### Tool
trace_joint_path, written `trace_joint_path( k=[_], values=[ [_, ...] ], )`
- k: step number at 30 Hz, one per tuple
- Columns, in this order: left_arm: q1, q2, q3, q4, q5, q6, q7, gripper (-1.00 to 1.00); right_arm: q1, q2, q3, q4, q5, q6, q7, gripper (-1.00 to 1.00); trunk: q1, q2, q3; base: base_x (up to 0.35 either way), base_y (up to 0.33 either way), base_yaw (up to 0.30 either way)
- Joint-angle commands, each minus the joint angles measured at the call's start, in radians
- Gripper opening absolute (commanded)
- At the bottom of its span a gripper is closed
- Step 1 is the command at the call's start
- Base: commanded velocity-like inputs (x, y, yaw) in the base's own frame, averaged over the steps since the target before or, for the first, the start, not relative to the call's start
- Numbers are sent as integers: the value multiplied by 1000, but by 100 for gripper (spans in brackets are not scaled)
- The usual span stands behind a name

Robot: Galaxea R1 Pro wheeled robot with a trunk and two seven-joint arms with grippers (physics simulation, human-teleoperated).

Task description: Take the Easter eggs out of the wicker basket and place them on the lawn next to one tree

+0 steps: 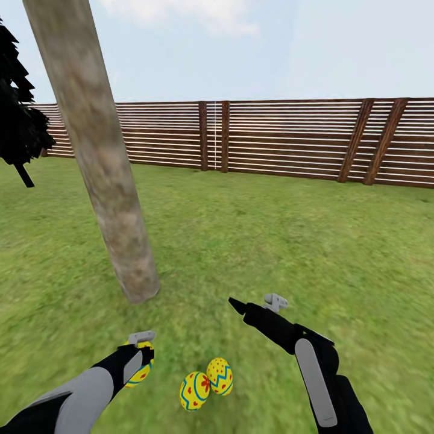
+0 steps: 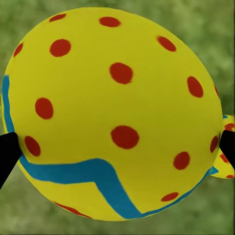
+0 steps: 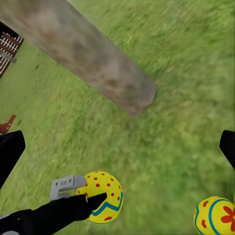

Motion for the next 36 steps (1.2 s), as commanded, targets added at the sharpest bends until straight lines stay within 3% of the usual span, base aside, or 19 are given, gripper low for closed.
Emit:
trace_joint_path(
  k=[1,3,4,7,10,12,36],
  values=[
    [0,3,10,-2,-8,10,-4,-100,-1,0,-1,-1,3,5,5,100,4,-8,-4,0,0,0],
    [-1,7,15,-5,-4,16,-50,-100,-1,-3,-2,-1,3,5,7,100,11,-22,-10,0,0,0],
    [-3,8,22,-9,-3,31,-102,-100,-1,-3,-3,-1,3,5,9,100,15,-29,-14,0,0,0],
    [-11,10,45,-19,-3,125,-154,-100,-1,-5,-4,-1,3,5,10,100,27,-50,-23,0,0,0],
    [-12,10,80,-26,-3,141,-160,-100,-1,-4,-3,-1,3,5,9,100,38,-71,-32,0,0,0],
    [-12,10,85,-27,-4,140,-157,-100,-1,-3,-2,-1,3,4,7,100,46,-85,-39,0,0,0],
    [-12,9,86,-30,-4,137,-155,-100,-1,3,-1,1,3,-9,2,100,138,-253,-114,0,0,0]
  ],
)
